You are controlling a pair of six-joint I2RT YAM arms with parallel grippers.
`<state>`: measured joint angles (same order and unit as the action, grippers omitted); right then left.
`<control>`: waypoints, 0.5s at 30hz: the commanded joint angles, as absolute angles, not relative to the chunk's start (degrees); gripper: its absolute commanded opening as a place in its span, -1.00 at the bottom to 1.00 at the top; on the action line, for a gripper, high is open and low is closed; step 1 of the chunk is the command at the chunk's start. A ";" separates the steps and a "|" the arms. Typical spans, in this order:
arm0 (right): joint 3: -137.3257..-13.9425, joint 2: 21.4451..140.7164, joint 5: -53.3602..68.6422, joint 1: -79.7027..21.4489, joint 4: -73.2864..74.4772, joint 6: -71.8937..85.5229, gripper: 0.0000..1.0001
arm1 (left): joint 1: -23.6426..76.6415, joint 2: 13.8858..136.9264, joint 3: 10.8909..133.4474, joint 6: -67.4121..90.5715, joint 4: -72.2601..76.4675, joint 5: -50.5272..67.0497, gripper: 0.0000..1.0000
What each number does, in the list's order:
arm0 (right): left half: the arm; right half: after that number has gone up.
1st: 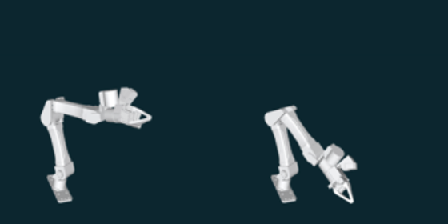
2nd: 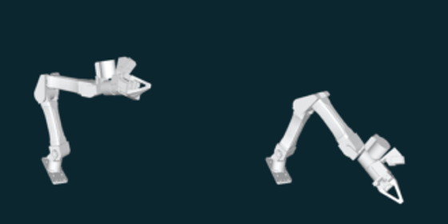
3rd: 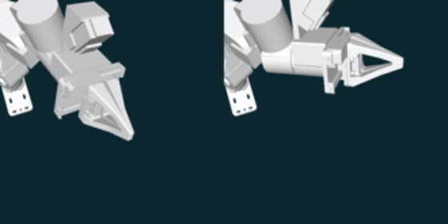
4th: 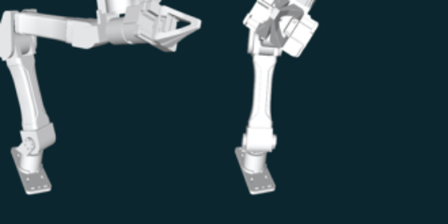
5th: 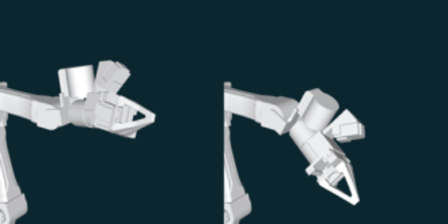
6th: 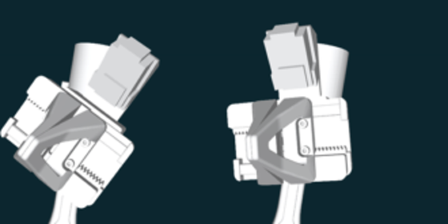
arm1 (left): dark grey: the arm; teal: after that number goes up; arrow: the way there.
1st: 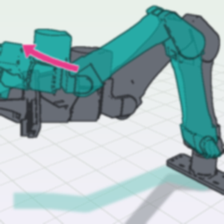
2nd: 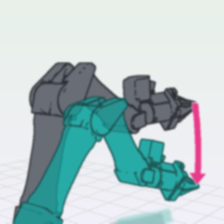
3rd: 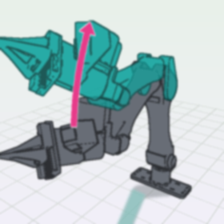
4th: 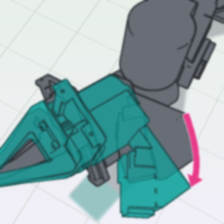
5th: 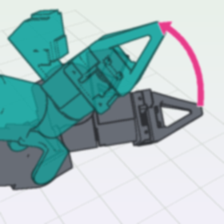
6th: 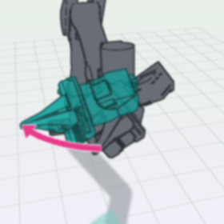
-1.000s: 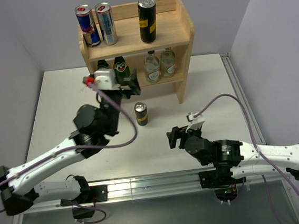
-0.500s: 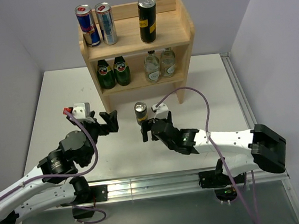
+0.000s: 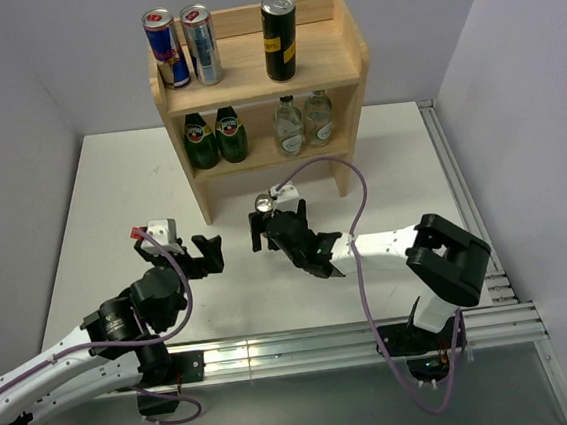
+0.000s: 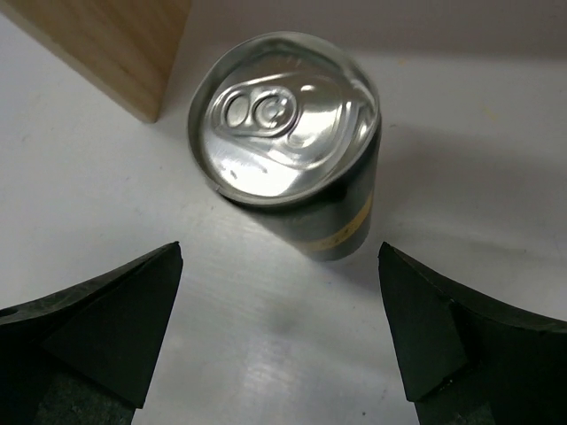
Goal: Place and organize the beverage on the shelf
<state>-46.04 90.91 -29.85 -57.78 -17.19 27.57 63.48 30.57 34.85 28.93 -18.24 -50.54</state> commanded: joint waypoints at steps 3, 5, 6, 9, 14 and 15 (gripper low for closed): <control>-50.10 95.36 -31.81 -55.02 -22.94 26.10 0.97 | 63.72 29.45 31.38 32.34 -16.61 -51.59 0.99; -50.10 96.93 -32.34 -54.49 -24.68 25.40 0.97 | 63.72 28.13 30.24 32.08 -16.09 -51.42 0.99; -50.27 97.55 -32.60 -54.14 -25.31 24.97 0.97 | 63.72 27.78 30.06 31.91 -15.39 -51.33 0.99; -51.15 100.19 -33.57 -53.70 -27.42 24.17 0.97 | 63.72 26.63 29.18 30.94 -14.33 -51.50 0.99; -52.47 104.67 -35.59 -53.35 -30.23 23.12 0.93 | 63.72 27.59 28.30 30.32 -12.75 -51.15 0.99; -52.91 105.20 -36.12 -53.35 -30.41 23.03 0.92 | 63.72 27.77 28.13 30.06 -12.31 -50.98 0.99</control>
<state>-50.30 103.66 -32.73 -53.69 -25.74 24.29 63.48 27.14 29.08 30.79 -15.84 -50.87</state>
